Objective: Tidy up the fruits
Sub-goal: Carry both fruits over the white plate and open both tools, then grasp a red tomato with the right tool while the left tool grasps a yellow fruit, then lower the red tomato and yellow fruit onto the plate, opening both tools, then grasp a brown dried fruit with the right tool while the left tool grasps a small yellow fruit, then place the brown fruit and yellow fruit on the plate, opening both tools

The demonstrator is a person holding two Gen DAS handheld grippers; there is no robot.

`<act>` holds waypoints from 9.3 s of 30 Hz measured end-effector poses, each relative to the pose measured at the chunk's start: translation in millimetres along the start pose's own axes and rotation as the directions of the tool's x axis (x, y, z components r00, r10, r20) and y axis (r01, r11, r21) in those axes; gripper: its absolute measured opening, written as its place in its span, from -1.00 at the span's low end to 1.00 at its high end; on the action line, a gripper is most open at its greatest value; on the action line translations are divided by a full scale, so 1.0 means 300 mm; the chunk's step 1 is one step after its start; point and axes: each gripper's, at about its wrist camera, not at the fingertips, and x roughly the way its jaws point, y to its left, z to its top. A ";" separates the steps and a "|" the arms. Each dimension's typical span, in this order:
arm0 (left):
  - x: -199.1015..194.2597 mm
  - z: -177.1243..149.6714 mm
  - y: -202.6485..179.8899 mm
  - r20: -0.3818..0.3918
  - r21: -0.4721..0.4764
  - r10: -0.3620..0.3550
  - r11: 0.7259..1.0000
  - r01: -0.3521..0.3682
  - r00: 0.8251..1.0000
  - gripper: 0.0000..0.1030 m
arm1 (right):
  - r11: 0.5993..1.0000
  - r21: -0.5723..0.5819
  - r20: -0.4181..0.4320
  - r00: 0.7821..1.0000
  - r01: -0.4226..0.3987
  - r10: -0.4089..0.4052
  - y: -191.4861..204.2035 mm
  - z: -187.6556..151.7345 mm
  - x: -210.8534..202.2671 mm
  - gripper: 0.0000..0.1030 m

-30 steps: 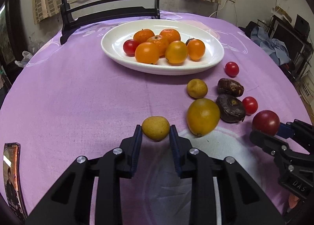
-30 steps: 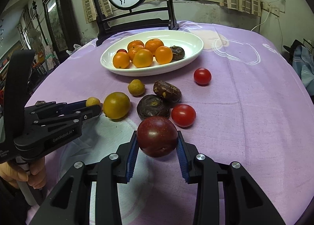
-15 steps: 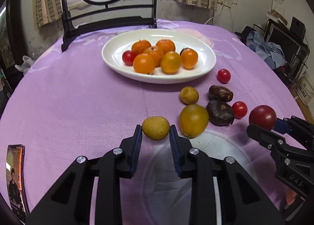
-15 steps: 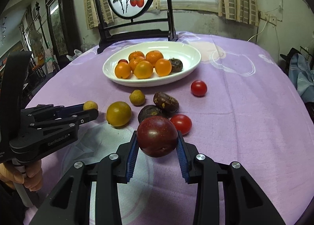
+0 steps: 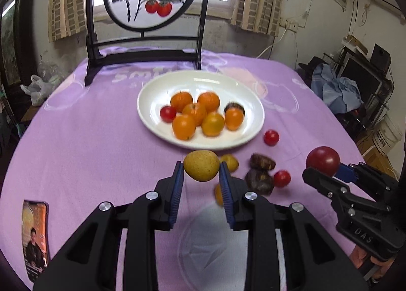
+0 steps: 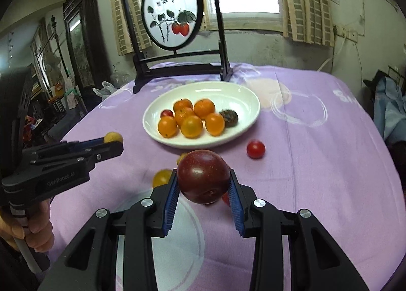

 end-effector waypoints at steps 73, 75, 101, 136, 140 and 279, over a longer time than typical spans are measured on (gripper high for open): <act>0.189 -0.134 0.035 -0.154 -0.116 -0.017 0.993 -0.001 0.988 0.51 | 0.991 -0.058 -0.219 0.967 0.119 -0.129 -0.090 -0.105 0.274 -0.02; 0.191 -0.135 0.031 -0.160 -0.115 -0.025 0.993 0.007 0.987 0.51 | 0.991 -0.058 -0.217 0.968 0.117 -0.127 -0.094 -0.097 0.281 -0.14; 0.258 -0.174 -0.061 -0.197 0.007 0.031 1.000 -0.031 0.980 0.50 | 0.997 0.036 -0.196 0.978 0.073 -0.065 -0.112 -0.190 0.146 -0.42; 0.071 0.123 -0.016 -0.044 0.034 0.021 0.999 -0.019 0.999 -0.29 | 0.998 -0.057 0.060 0.998 -0.014 0.018 0.003 0.074 -0.011 -0.43; 0.159 0.217 0.040 -0.062 -0.015 0.047 0.999 -0.048 0.997 -0.29 | 0.996 -0.093 0.048 0.999 -0.008 0.013 0.019 0.185 0.086 -0.43; 0.079 0.116 -0.008 -0.068 0.045 -0.023 0.999 0.026 0.997 -0.44 | 0.999 -0.039 -0.032 0.999 -0.031 0.030 -0.036 0.093 0.103 -0.14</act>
